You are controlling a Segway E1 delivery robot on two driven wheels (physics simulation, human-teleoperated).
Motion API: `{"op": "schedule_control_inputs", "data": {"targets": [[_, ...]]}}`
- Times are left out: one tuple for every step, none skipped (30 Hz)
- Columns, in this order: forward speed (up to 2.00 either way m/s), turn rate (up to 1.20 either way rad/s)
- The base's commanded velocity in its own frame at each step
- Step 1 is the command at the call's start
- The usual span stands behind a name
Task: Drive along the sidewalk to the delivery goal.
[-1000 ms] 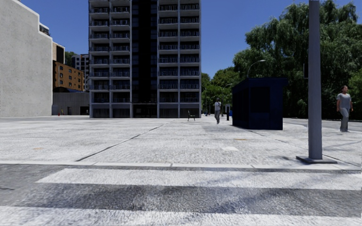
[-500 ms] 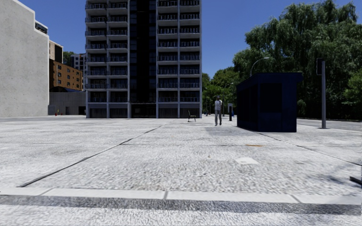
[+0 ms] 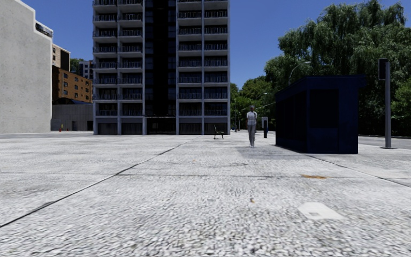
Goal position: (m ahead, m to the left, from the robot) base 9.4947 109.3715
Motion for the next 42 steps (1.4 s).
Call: {"op": "schedule_control_inputs", "data": {"targets": [[2.0, 0.0], [2.0, 0.0], [2.0, 0.0], [2.0, 0.0], [2.0, 0.0], [1.98, 0.0], [1.94, 0.0], [1.94, 0.0], [1.94, 0.0], [1.93, 0.0], [1.93, 0.0], [1.93, 0.0], [1.93, 0.0], [1.9, 0.0], [1.84, 0.0], [1.84, 0.0], [1.77, 0.0], [1.64, 0.0], [1.55, 0.0], [1.49, 0.0], [1.47, 0.0], [1.47, 0.0], [1.46, 0.0], [1.46, 0.0], [1.44, 0.0], [1.44, 0.0], [1.44, 0.0], [1.43, 0.0], [1.43, 0.0], [1.43, 0.0], [1.43, 0.0], [1.43, 0.0], [1.43, 0.0], [1.43, 0.0], [1.43, 0.0], [1.43, 0.0], [1.43, 0.03], [1.43, 0.13], [1.43, 0.19], [1.43, 0.19], [1.43, 0.21], [1.43, 0.21]]}}
